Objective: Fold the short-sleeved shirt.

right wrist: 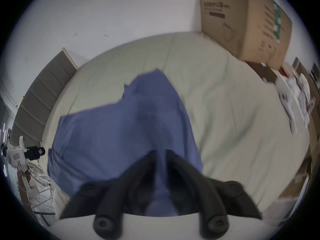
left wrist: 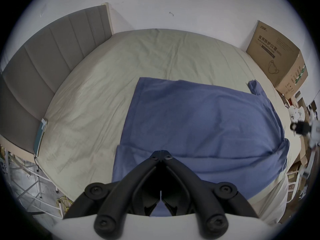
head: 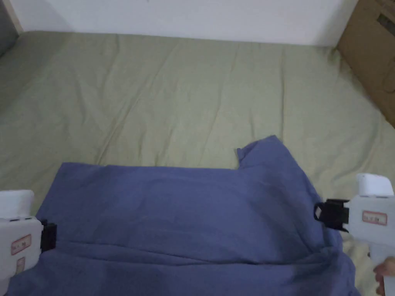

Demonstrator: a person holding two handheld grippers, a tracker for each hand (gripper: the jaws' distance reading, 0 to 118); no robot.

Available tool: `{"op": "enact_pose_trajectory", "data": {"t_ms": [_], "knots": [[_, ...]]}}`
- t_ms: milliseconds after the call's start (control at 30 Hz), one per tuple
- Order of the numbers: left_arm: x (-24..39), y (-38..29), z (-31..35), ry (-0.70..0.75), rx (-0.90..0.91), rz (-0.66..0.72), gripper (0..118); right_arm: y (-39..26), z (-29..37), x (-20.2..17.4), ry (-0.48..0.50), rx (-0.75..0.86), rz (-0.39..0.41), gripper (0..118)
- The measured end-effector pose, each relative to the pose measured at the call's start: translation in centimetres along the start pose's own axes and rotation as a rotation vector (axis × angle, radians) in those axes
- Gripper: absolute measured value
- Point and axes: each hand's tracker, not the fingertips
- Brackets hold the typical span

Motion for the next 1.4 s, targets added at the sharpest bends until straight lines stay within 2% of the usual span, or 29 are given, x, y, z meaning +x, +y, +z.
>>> {"op": "enact_pose_trajectory", "data": {"t_ms": [33,167,333,367,400,467,533,567,600,800,967,1000,1033,1067,1100,1133,1200,1333,1400], "knots": [[0.0,0.4,-0.4,0.005,0.003,0.001,0,2.0,-1.6,0.1,0.002,-0.01,0.019,94],[0.3,1.5,-2.2,0.017,-0.012,0.0,0,7.9,-8.8,0.8,-0.057,-0.086,0.025,94],[0.8,1.6,-4.2,0.012,-0.063,-0.016,0,9.3,-15.6,1.3,-0.125,-0.234,0.078,92],[0.8,1.5,-4.4,0.013,-0.068,-0.021,0,9.1,-16.2,1.3,-0.134,-0.258,0.085,81],[0.7,1.5,-4.5,0.012,-0.073,-0.026,0,8.8,-16.6,1.4,-0.127,-0.267,0.093,51],[0.8,1.5,-4.6,0.013,-0.08,-0.033,0,8.7,-15.8,1.0,-0.13,-0.226,0.072,43],[0.7,1.6,-4.7,0.015,-0.082,-0.031,0,8.4,-15.2,0.7,-0.102,-0.206,0.116,3],[0.6,1.7,-4.7,0.018,-0.081,-0.029,0,8.5,-15.0,0.5,-0.081,-0.207,0.096,1],[0.6,1.9,-4.5,0.018,-0.079,-0.026,0,8.5,-14.8,0.2,-0.103,-0.201,0.096,1],[0.3,3.8,-3.1,0.019,-0.031,-0.015,0,8.7,-13.6,0.0,-0.097,-0.19,0.085,1],[-0.4,8.8,-4.7,0.027,0.026,-0.019,0,8.7,-13.3,-0.1,-0.094,-0.184,0.082,1],[-0.6,10.1,-5.6,0.028,0.029,-0.023,10,8.7,-13.3,-0.1,-0.095,-0.186,0.087,1],[-0.8,11.7,-6.9,0.035,0.024,-0.028,34,8.7,-13.3,-0.1,-0.095,-0.186,0.09,1],[-0.9,13.0,-8.3,0.044,0.02,-0.02,70,8.7,-13.4,-0.1,-0.094,-0.187,0.09,1],[-1.1,14.2,-9.9,0.059,0.008,-0.021,112,8.7,-13.4,-0.1,-0.092,-0.187,0.088,1],[-1.3,15.3,-12.1,0.066,-0.039,-0.027,117,8.7,-13.4,-0.1,-0.09,-0.187,0.086,1],[-1.7,16.6,-15.8,0.083,-0.126,-0.019,93,8.7,-13.5,0.0,-0.086,-0.189,0.089,1],[-1.3,16.9,-20.0,0.091,-0.2,-0.001,94,8.7,-13.8,0.1,-0.084,-0.197,0.091,1],[-2.1,16.1,-19.7,0.061,-0.167,0.061,95,8.6,-14.0,0.1,-0.083,-0.201,0.085,1]]}}
